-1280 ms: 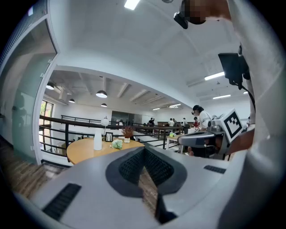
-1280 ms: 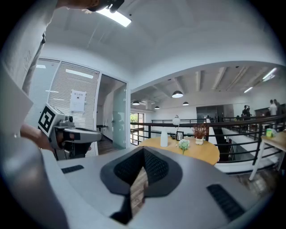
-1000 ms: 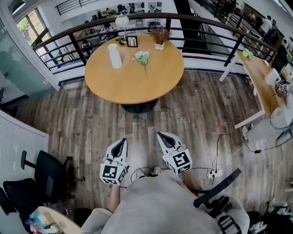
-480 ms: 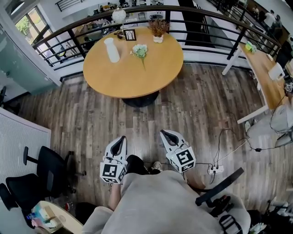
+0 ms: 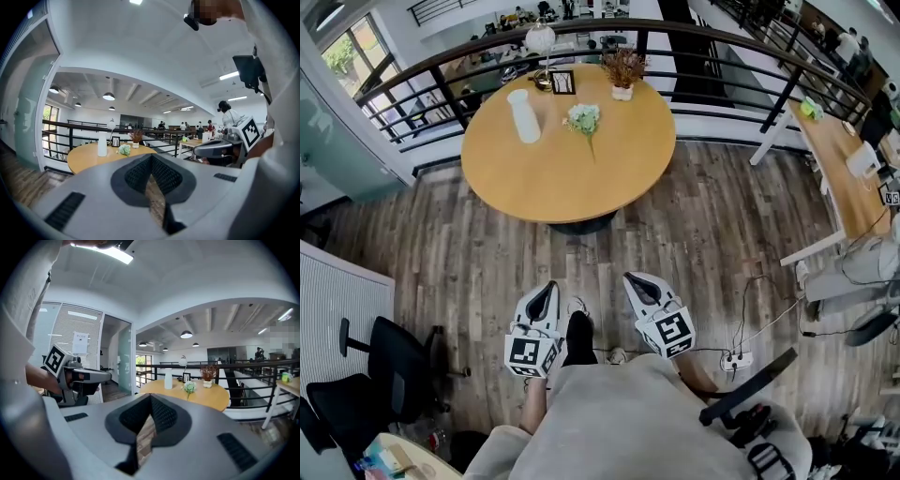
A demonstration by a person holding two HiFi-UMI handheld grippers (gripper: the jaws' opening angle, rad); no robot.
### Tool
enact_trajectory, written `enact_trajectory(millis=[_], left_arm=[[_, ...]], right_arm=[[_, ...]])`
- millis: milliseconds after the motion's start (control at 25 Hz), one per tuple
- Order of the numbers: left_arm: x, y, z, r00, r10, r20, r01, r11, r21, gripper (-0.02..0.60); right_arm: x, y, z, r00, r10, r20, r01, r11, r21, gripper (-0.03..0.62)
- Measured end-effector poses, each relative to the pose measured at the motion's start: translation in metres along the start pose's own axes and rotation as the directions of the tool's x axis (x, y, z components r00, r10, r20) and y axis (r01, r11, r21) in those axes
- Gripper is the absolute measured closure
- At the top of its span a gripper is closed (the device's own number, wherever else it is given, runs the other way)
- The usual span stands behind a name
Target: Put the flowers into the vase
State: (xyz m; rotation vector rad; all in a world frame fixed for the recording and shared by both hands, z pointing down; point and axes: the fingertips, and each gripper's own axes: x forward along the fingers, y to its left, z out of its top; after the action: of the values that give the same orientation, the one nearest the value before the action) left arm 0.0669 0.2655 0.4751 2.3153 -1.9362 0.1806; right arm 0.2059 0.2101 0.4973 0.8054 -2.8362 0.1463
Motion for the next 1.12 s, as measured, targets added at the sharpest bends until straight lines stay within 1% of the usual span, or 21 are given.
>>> enact_trajectory(millis=[200, 360, 600, 680, 880, 1120], left_arm=[[0.05, 0.043, 0.011, 1.0, -0.018, 0.022, 0.018, 1.0, -0.003, 0.575], [0.083, 0.091, 0.028, 0.999, -0.026, 0.045, 0.027, 1.0, -0.016, 0.575], [0.119, 0.16, 0.04, 0.998, -0.041, 0.057, 0.044, 0.998, -0.053, 0.575], [0.127, 0.17, 0.039, 0.997, -0.04, 0.061, 0.044, 0.996, -0.075, 0.575], [0.143, 0.181, 0.03, 0.997, -0.058, 0.043, 0.062, 0.994, -0.085, 0.575], [0.171, 0.209, 0.028, 0.998, -0.061, 0.022, 0.062, 0.995, -0.076, 0.575]], right_arm=[[0.054, -0.03, 0.019, 0.999, -0.026, -0.02, 0.025, 0.999, -0.04, 0.586], [0.102, -0.048, 0.04, 0.998, -0.048, -0.044, 0.045, 0.997, -0.064, 0.586], [0.168, -0.058, 0.063, 0.993, -0.083, -0.082, 0.075, 0.993, -0.093, 0.586], [0.178, -0.059, 0.063, 0.991, -0.088, -0.097, 0.079, 0.993, -0.09, 0.586], [0.194, -0.066, 0.057, 0.986, -0.1, -0.135, 0.088, 0.992, -0.088, 0.586], [0.242, -0.08, 0.061, 0.988, -0.081, -0.129, 0.071, 0.995, -0.077, 0.586]])
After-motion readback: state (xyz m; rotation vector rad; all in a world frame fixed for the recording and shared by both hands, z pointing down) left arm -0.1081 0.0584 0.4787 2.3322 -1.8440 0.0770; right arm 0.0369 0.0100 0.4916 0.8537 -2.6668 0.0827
